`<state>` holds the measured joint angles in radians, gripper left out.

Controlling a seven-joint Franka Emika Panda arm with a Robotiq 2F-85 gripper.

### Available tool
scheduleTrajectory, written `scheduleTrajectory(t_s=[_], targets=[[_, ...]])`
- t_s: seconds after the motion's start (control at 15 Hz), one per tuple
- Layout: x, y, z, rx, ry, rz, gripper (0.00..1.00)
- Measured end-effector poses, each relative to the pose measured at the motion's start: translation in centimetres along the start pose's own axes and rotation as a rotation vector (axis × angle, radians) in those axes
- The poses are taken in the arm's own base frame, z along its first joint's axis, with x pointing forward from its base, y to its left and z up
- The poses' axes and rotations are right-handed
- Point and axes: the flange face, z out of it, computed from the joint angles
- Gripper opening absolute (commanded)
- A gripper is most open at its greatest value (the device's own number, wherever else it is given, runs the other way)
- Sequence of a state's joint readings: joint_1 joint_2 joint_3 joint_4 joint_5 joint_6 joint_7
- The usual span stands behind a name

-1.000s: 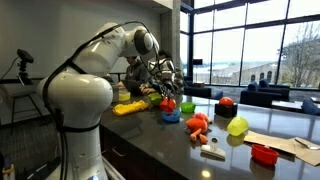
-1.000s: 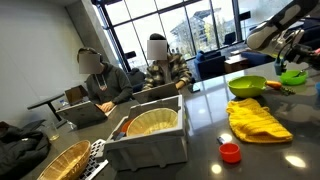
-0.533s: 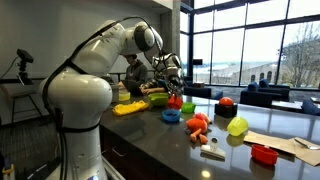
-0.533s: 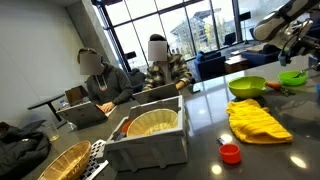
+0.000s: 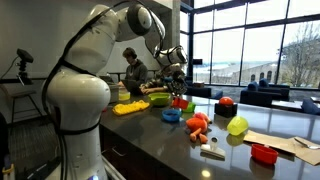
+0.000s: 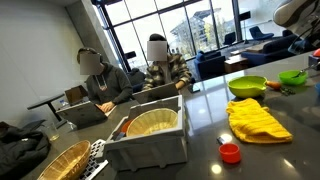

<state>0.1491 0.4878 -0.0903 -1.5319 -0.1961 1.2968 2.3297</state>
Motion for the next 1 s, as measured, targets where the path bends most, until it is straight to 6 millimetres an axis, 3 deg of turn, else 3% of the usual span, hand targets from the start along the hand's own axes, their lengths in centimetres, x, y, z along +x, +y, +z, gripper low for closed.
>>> scheduleTrajectory(t_s=[0.27, 0.53, 0.8, 1.0], targets=[[3.1, 0.3, 1.1, 0.025, -0.087, 0.065, 0.01], [6.3, -0.8, 0.2, 0.034, -0.136, 0.113, 0.01], [9.3, -2.0, -4.0, 0.09, -0.184, 0.164, 0.01], [9.9, -2.1, -7.8, 0.152, -0.169, 0.16, 0.01]])
